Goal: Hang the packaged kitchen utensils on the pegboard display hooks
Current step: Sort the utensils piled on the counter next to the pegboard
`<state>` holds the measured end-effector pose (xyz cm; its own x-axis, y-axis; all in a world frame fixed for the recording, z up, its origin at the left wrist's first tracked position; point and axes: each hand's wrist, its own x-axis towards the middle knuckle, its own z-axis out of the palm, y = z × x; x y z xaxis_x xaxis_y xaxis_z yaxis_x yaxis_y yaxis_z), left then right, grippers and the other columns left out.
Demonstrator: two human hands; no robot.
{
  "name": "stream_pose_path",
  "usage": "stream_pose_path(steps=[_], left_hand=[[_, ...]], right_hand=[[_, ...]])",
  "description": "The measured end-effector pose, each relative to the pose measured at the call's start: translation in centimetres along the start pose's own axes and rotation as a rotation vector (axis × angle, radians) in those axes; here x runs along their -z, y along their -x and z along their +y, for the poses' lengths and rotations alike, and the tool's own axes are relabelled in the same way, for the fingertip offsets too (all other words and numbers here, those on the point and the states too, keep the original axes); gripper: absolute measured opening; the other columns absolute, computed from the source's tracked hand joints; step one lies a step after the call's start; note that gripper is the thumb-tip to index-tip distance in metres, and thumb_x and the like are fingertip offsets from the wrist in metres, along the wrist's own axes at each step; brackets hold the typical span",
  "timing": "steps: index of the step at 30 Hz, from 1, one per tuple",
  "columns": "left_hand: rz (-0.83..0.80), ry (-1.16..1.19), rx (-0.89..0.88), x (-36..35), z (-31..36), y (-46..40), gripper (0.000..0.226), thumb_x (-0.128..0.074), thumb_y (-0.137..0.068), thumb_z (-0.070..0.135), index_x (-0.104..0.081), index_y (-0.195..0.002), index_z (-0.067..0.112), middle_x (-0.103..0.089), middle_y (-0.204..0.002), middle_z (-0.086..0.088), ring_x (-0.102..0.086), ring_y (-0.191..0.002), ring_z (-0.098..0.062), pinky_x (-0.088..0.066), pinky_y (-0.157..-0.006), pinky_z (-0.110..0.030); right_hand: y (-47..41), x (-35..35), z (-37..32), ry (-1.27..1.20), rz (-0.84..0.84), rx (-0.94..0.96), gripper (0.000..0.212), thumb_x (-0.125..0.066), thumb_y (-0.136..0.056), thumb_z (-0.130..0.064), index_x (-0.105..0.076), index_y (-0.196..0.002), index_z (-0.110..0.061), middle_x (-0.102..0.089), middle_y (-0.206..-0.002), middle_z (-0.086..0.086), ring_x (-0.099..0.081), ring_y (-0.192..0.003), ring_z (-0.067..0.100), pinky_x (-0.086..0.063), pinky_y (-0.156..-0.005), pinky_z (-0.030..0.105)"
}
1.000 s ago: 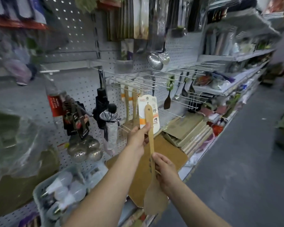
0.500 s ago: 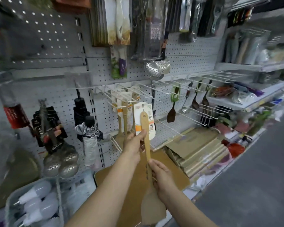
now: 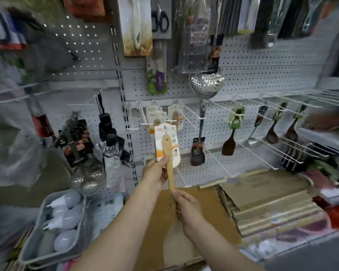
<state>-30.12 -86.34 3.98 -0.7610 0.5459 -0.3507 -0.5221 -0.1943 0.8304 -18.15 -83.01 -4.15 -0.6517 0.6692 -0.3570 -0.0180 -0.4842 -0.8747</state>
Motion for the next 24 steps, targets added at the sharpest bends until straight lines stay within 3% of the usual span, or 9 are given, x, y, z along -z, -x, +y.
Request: stream_pose_path(steps=[2,5,8,12,16,20,24], left_hand=[[0.024,-0.005,-0.009,-0.1,0.1,-0.5,0.022,-0.077,-0.088,0.019,-0.066,-0.105,0.012,-0.072,-0.078,-0.002,-0.061,-0.067,-0.016,-0.053,-0.067,-0.031],[0.052,0.006,-0.013,-0.3,0.1,-1.7,0.011,-0.073,-0.091,0.015,-0.063,-0.097,0.012,-0.071,-0.08,-0.004,-0.063,-0.071,-0.018,-0.053,-0.07,-0.032],[0.061,-0.002,-0.033,-0.3,0.3,-3.2,0.011,-0.07,-0.093,0.013,-0.064,-0.101,0.008,-0.073,-0.083,-0.005,-0.067,-0.068,-0.016,-0.053,-0.057,-0.027],[0.037,0.011,-0.05,-0.6,0.8,-5.8,0.013,-0.07,-0.092,0.013,-0.065,-0.103,0.008,-0.074,-0.082,-0.003,-0.069,-0.065,-0.014,-0.052,-0.056,-0.026],[0.036,0.014,-0.083,-0.7,1.5,-8.6,0.007,-0.066,-0.096,0.011,-0.065,-0.102,0.008,-0.074,-0.074,-0.002,-0.068,-0.053,-0.01,-0.05,-0.045,-0.021],[0.042,0.023,-0.091,-1.0,2.4,-11.0,0.007,-0.066,-0.096,0.009,-0.065,-0.102,0.006,-0.073,-0.066,-0.001,-0.067,-0.049,-0.011,-0.049,-0.041,-0.021],[0.067,-0.017,-0.098,-1.2,3.1,-13.3,0.005,-0.067,-0.095,0.014,-0.066,-0.099,0.01,-0.075,-0.077,-0.002,-0.069,-0.057,-0.011,-0.05,-0.045,-0.022]], right_hand=[[-0.9,-0.2,0.1,-0.014,-0.017,-0.032,0.01,-0.072,-0.094,-0.021,-0.079,-0.096,-0.013,-0.069,-0.082,0.012,-0.059,-0.077,0.024,-0.047,-0.069,0.034],[-2.8,-0.8,0.2,-0.011,-0.019,-0.066,0.011,-0.073,-0.093,-0.019,-0.078,-0.097,-0.011,-0.073,-0.086,0.017,-0.062,-0.075,0.025,-0.05,-0.068,0.033],[-4.9,-1.4,-0.1,0.014,-0.001,-0.07,0.013,-0.073,-0.092,-0.017,-0.077,-0.101,-0.008,-0.073,-0.077,0.007,-0.062,-0.064,0.017,-0.048,-0.054,0.023],[-8.1,-2.1,-0.7,0.036,-0.004,-0.069,0.009,-0.071,-0.094,-0.015,-0.077,-0.098,-0.01,-0.075,-0.086,0.008,-0.066,-0.078,0.023,-0.053,-0.066,0.028],[-11.5,-3.3,-1.3,0.105,0.013,-0.058,0.009,-0.071,-0.095,-0.017,-0.076,-0.094,-0.01,-0.07,-0.077,0.004,-0.06,-0.07,0.018,-0.051,-0.066,0.027],[-14.4,-4.2,-1.9,0.127,0.007,-0.048,0.008,-0.071,-0.094,-0.018,-0.076,-0.094,-0.011,-0.075,-0.093,0.01,-0.067,-0.085,0.024,-0.056,-0.079,0.031],[-16.4,-5.0,-2.6,0.139,0.015,-0.043,0.005,-0.071,-0.094,-0.016,-0.076,-0.094,-0.015,-0.076,-0.097,0.009,-0.069,-0.095,0.026,-0.055,-0.09,0.035]])
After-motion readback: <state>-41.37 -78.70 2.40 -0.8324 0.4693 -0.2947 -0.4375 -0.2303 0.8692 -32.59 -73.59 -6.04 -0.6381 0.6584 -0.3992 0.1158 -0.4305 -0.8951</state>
